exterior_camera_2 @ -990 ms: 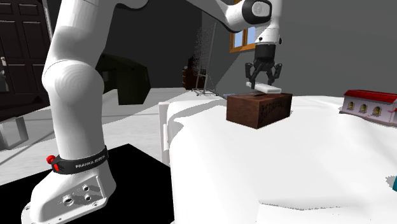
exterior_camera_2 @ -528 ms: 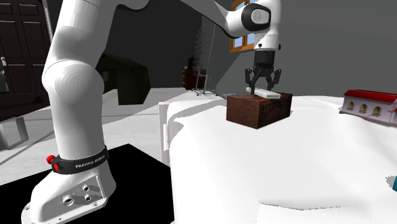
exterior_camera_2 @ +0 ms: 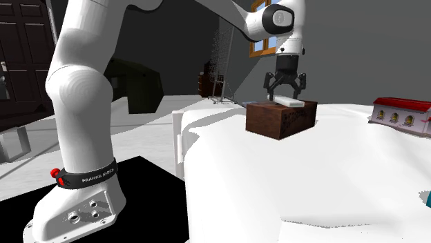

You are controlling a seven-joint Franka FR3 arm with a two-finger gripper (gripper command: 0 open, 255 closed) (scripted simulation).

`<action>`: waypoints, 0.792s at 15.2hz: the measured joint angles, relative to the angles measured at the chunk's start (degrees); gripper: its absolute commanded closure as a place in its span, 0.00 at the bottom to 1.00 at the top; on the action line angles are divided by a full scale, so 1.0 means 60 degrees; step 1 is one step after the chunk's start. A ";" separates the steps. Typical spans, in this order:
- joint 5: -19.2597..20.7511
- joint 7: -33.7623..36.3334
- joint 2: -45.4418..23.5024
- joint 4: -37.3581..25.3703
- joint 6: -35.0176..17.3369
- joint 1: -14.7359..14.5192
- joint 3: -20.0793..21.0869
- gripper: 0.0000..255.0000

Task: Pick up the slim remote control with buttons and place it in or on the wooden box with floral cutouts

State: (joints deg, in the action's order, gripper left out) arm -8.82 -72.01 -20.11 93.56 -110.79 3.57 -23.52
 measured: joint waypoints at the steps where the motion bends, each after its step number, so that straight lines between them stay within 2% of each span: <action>1: 0.0000 0.0000 -0.0001 0.0000 0.0000 0.0000 0.0000 0.00; 3: 0.0026 0.0016 0.0044 -0.0120 0.0158 0.0000 -0.0011 0.00; 6: 0.0089 0.0088 0.0144 -0.0793 0.0907 0.0015 -0.0039 0.00; 12: 0.0110 0.0085 0.0180 -0.0984 0.1144 0.0036 -0.0057 0.00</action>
State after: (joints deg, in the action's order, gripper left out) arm -8.16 -71.50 -19.03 87.66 -103.93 3.78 -23.86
